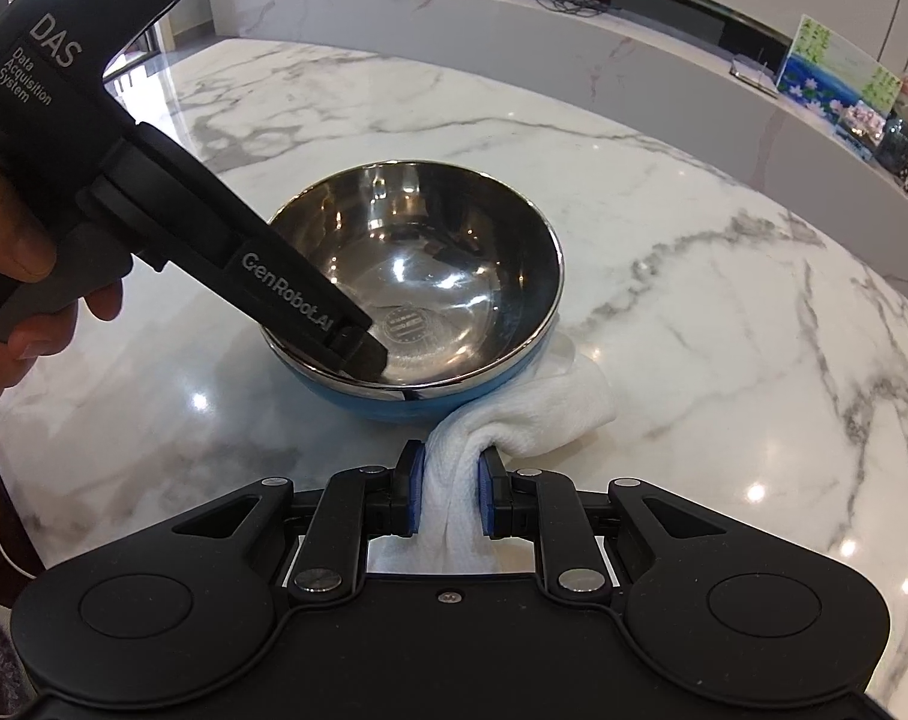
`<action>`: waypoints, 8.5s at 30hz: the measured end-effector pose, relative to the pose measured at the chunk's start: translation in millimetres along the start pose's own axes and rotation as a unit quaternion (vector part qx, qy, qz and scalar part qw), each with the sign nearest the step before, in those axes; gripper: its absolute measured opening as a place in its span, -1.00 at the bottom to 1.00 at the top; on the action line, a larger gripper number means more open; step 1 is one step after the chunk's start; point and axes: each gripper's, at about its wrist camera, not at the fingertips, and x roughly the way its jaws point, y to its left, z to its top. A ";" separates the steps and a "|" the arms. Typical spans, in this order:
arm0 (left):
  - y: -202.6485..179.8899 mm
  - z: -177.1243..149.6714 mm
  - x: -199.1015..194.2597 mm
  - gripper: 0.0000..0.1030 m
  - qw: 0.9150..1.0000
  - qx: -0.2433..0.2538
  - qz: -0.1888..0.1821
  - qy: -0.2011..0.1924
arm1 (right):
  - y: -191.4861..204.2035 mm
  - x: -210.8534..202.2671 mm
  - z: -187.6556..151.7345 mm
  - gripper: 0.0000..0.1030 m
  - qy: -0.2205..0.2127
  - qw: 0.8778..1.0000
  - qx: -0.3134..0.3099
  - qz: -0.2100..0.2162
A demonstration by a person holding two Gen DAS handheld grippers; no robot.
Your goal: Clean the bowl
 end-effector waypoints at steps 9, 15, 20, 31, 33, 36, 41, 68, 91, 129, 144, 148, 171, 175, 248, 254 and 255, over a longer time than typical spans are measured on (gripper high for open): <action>0.5 -0.2 -3.8 -0.23 1.000 0.017 0.004 0.003 | -11.6 -9.2 2.8 -0.68 -0.028 0.999 0.023 -0.016; 0.6 -0.5 -4.3 -0.23 1.000 0.018 0.005 0.001 | -7.3 -7.5 3.4 -0.68 -0.020 1.000 0.007 -0.012; 1.7 -1.2 -2.9 -0.17 1.000 0.003 -0.002 0.003 | -4.8 -4.2 3.2 -0.68 -0.011 1.000 0.003 -0.008; 2.0 -1.3 3.8 0.06 1.000 -0.021 -0.009 0.007 | 6.4 0.3 -0.5 -0.68 0.006 1.000 -0.020 0.013; 1.6 -1.0 4.2 0.05 1.000 -0.018 -0.008 0.006 | 7.7 0.8 -1.0 -0.68 0.008 1.000 -0.023 0.015; 1.9 -0.9 4.1 0.02 1.000 -0.013 -0.008 0.005 | 8.0 1.0 -1.0 -0.68 0.009 1.000 -0.023 0.014; 4.4 -0.4 1.0 -0.16 1.000 -0.007 -0.007 0.004 | 2.6 -0.3 -0.4 -0.68 0.004 1.000 -0.010 0.003; -5.4 -6.1 0.5 -0.06 0.999 0.020 -0.021 0.017 | -8.2 6.0 -0.8 -0.68 0.011 1.000 0.008 -0.015; 1.3 -3.8 0.4 -0.19 1.000 0.007 -0.015 0.010 | -1.9 4.3 -3.7 -0.68 0.018 1.000 -0.003 0.000; -1.4 -2.9 -1.7 -0.34 1.000 0.017 -0.006 -0.011 | -9.4 5.6 -2.7 -0.68 0.032 0.999 0.007 -0.015; 1.6 0.9 -15.8 0.08 0.998 0.005 -0.001 -0.058 | -29.7 15.8 -10.1 -0.68 0.053 0.992 0.059 -0.100; 3.0 0.5 -19.5 0.18 0.998 0.005 -0.003 -0.070 | -32.6 19.1 -11.9 -0.66 0.060 0.991 0.068 -0.100; -5.2 -13.6 -50.7 0.53 0.987 0.019 -0.013 -0.159 | -55.9 -12.5 -15.2 0.20 0.026 0.975 0.140 -0.168; -6.4 -19.3 -54.9 0.54 0.986 0.015 -0.012 -0.164 | -56.6 -19.0 -15.2 0.25 0.018 0.974 0.157 -0.164; -7.8 -59.4 -63.2 0.95 0.980 0.021 0.049 -0.191 | -14.3 -24.1 -21.7 0.75 -0.036 0.972 0.194 -0.128; -6.4 -59.8 -61.2 0.95 0.983 0.017 0.049 -0.176 | -16.5 -24.1 -22.1 0.75 -0.034 0.972 0.194 -0.129; -6.4 -60.0 -60.7 0.95 0.984 0.018 0.049 -0.173 | -16.9 -24.2 -22.2 0.75 -0.034 0.972 0.194 -0.129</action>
